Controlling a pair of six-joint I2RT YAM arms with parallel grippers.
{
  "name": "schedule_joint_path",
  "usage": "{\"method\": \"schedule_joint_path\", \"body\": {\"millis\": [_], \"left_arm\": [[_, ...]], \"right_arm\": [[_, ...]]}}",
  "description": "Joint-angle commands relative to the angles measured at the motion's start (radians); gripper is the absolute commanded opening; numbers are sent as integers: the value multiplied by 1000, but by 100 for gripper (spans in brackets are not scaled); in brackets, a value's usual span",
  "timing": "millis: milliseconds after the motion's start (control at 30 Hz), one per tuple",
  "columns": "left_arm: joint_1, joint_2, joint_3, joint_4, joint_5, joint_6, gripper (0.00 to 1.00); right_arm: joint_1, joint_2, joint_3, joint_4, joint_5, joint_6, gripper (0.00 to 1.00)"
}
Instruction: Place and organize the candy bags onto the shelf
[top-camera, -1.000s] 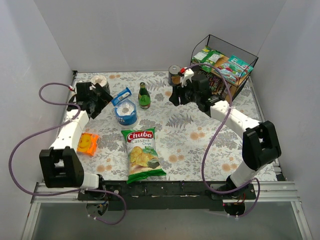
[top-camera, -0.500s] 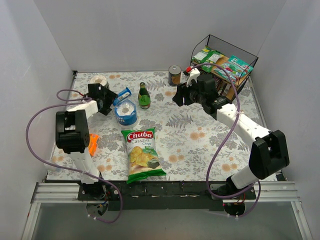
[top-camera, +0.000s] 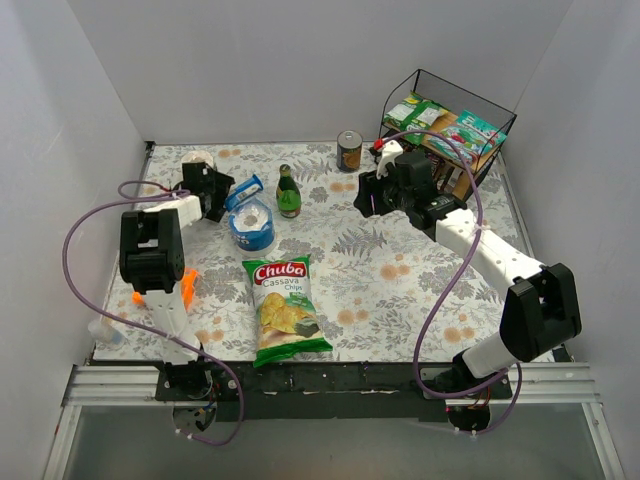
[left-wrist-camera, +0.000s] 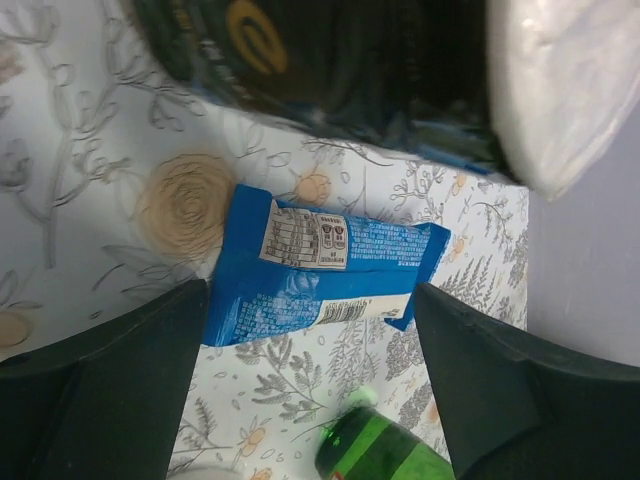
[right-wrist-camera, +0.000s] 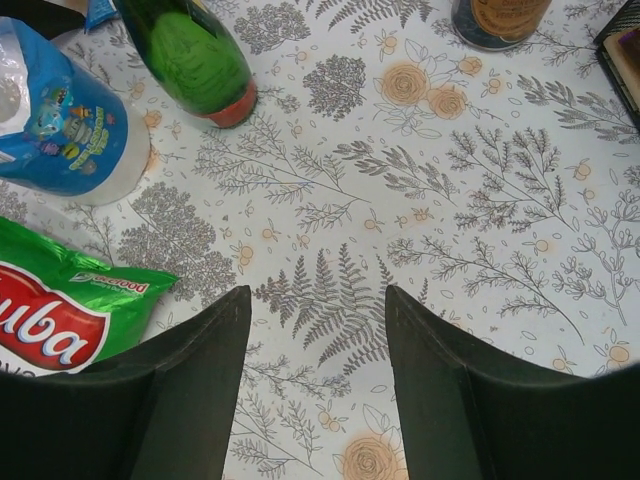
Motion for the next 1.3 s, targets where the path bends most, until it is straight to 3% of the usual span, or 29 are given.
{"method": "schedule_joint_path", "body": {"millis": [0, 167, 367, 400, 533, 767, 1167, 1233, 1267], "left_arm": [[-18, 60, 75, -46, -21, 65, 84], [-50, 72, 93, -135, -71, 96, 69], [-75, 82, 101, -140, -107, 158, 38], [-85, 82, 104, -143, -111, 168, 25], [-105, 88, 129, -161, -150, 192, 2], [-122, 77, 185, -186, -173, 249, 0], [-133, -3, 267, -86, -21, 421, 0], [-133, 2, 276, -40, 58, 468, 0], [-135, 29, 300, -43, 79, 494, 5]], "right_arm": [[-9, -27, 7, -4, 20, -20, 63], [-10, -24, 13, -9, 28, -23, 62], [-13, -33, 0, -10, 43, -30, 61], [-13, -32, -2, -9, 45, -30, 61], [-15, -36, -4, -12, 48, -33, 61], [-15, -36, -5, -10, 53, -33, 61], [-16, -59, -37, 4, 73, -26, 60], [-16, -61, -42, 4, 79, -27, 60], [-16, -62, -45, 5, 82, -29, 60]]}}
